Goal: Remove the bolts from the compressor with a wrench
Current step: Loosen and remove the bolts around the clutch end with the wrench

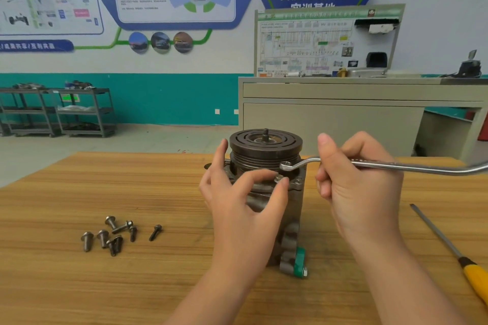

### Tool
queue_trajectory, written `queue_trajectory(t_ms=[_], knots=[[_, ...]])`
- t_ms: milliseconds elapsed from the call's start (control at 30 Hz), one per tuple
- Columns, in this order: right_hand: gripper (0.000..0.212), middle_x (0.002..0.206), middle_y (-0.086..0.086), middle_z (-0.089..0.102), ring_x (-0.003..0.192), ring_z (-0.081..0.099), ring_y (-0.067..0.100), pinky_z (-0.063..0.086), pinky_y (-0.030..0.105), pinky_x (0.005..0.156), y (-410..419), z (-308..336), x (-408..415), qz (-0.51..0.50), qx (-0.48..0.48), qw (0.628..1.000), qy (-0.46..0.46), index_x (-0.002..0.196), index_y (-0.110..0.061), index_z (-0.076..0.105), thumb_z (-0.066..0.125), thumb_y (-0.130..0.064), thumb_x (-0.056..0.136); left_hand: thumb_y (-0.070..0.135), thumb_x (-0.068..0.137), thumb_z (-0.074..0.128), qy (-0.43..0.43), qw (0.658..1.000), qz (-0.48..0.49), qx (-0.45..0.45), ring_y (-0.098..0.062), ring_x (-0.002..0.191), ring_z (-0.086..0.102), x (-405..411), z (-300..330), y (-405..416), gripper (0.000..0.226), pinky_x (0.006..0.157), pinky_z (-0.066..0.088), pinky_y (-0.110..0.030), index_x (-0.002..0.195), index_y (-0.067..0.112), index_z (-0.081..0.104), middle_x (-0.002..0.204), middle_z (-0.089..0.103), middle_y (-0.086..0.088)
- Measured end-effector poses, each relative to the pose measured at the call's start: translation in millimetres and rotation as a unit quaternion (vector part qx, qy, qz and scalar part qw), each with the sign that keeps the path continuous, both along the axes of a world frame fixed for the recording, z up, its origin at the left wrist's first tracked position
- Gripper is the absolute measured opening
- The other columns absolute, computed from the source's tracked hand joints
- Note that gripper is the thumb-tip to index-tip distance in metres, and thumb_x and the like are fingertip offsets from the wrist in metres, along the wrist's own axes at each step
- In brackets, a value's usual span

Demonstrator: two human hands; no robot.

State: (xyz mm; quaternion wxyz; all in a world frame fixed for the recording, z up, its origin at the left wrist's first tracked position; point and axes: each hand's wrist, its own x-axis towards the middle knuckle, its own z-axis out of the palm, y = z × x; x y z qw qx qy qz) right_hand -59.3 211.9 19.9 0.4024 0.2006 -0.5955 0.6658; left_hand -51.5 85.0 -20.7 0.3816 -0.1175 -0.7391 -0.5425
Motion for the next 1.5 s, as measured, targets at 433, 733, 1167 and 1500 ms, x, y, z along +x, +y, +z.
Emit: queue_trajectory(t_ms=[433,733,1167,1500], knots=[[0.047,0.043,0.001,0.046,0.033,0.036,0.01,0.029,0.016,0.037,7.6,-4.9,-14.1,0.089,-0.194,0.972,-0.099,0.052,-0.021,0.042,0.059,-0.007,0.094,0.039,0.078,0.073,0.014,0.998,0.05,-0.04,0.01,0.127,0.018,0.9,-0.2,2.7,0.011,0.11,0.016,-0.018,0.083,0.029,0.071,0.142,0.029,0.019],[0.037,0.044,-0.001,0.042,0.031,0.031,0.007,0.024,0.015,0.032,23.7,-10.8,-30.4,0.188,-0.319,0.912,-0.174,0.061,-0.018,0.043,0.058,-0.008,0.093,0.035,0.081,0.074,-0.01,0.991,0.128,-0.043,0.005,0.126,0.02,3.4,-1.2,20.2,0.011,0.098,0.007,0.004,0.084,0.032,0.063,0.152,0.026,0.011],[0.041,0.044,0.003,0.045,0.032,0.032,0.01,0.027,0.015,0.037,27.2,-12.2,-31.6,0.13,-0.238,0.953,-0.137,0.057,-0.012,0.041,0.057,-0.001,0.093,0.046,0.091,0.051,0.039,0.981,0.183,-0.051,0.002,0.097,0.052,6.9,48.0,-22.9,0.016,0.085,0.045,-0.016,0.093,0.03,0.053,0.111,0.052,0.011],[0.039,0.045,0.0,0.052,0.035,0.042,0.011,0.031,0.019,0.037,20.7,-16.6,-26.7,0.022,-0.157,0.982,-0.103,0.055,-0.026,0.06,0.048,-0.037,0.09,0.029,0.103,0.033,-0.533,0.697,0.264,-0.4,-0.033,0.126,0.045,-33.2,-34.8,-148.8,0.038,0.102,0.042,-0.039,0.132,0.012,0.051,0.136,0.04,-0.018]])
